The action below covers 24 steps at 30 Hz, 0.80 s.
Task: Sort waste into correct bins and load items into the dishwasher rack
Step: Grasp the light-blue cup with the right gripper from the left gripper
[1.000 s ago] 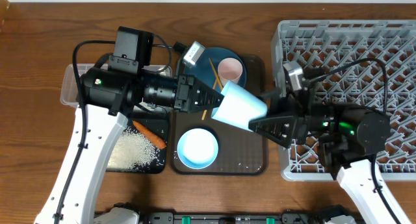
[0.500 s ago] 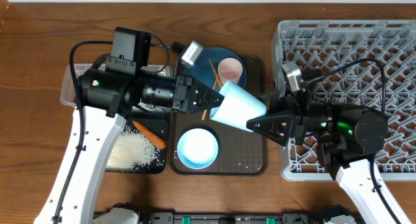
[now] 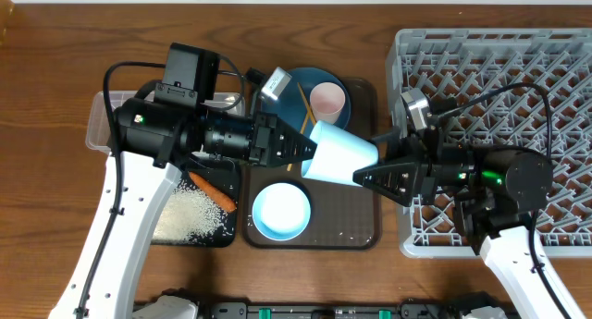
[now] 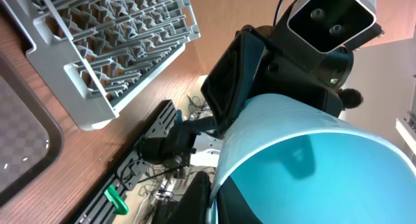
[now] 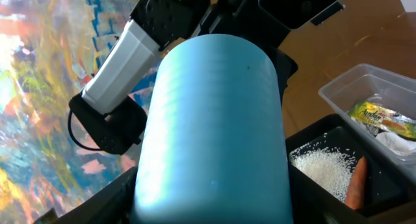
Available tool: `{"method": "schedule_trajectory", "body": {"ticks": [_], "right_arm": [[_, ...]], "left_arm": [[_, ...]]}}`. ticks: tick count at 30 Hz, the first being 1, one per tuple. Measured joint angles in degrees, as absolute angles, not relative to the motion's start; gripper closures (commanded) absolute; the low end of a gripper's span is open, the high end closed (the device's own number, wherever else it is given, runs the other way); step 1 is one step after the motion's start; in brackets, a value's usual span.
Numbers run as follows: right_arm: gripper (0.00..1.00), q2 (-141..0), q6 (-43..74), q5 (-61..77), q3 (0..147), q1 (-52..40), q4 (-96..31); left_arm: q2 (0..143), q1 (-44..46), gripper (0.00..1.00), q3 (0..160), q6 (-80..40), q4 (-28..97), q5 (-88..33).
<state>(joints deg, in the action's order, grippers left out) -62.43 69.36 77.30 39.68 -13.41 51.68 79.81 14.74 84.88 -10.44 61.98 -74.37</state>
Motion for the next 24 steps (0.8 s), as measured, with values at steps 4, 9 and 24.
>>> {"method": "schedule_trajectory", "body": {"ticks": [4,9,24], "right_arm": [[0.52,-62.52,68.73,77.3,39.68,-13.41,51.7],[0.51,-62.52,67.11,76.51,39.66,-13.41,51.81],[0.55,-62.5,65.47,76.66,39.68,-12.16,52.21]], "left_arm": [[79.81,14.74,0.92,84.88,-10.41,62.13,-74.22],[79.81,14.83,0.89,84.88,-10.46,62.63,-73.1],[79.83,14.72,0.48,84.84,-10.44,59.07,-69.38]]}}
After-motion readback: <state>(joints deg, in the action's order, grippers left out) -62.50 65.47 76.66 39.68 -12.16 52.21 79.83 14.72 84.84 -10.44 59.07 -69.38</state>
